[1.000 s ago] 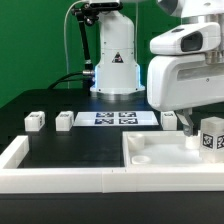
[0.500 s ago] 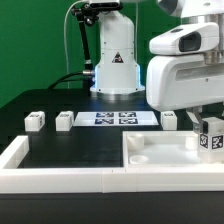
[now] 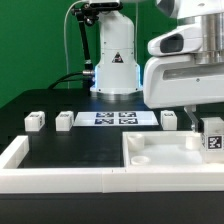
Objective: Assemble square table
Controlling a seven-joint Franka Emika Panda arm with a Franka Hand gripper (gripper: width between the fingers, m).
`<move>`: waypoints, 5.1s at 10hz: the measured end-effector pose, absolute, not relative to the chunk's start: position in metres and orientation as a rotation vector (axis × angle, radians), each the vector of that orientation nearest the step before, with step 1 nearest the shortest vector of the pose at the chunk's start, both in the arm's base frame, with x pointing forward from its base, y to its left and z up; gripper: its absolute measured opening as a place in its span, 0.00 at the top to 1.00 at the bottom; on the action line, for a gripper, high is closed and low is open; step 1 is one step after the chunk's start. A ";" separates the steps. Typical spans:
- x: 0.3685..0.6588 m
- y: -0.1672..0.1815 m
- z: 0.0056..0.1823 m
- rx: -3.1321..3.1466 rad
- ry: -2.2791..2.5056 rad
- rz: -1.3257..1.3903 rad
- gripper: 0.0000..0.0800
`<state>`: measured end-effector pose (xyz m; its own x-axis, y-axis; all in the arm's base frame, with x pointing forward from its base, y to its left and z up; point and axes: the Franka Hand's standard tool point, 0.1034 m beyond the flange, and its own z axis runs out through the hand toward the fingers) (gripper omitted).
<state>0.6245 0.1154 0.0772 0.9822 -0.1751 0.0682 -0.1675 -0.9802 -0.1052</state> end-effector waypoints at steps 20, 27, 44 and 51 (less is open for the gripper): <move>0.620 0.121 0.073 -2.894 0.858 -0.086 0.19; 0.625 0.121 0.076 -3.083 0.018 -0.129 0.19; 0.624 0.109 0.075 -3.006 0.640 -0.114 0.63; 0.621 0.096 0.074 -2.927 0.992 -0.126 0.33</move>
Offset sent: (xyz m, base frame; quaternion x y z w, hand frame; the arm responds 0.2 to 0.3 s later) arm -0.0107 0.0033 -0.0099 -0.0105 0.0112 0.2833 0.9589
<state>0.6213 0.0956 0.0745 0.7913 -0.6083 0.0616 -0.6044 -0.7935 -0.0718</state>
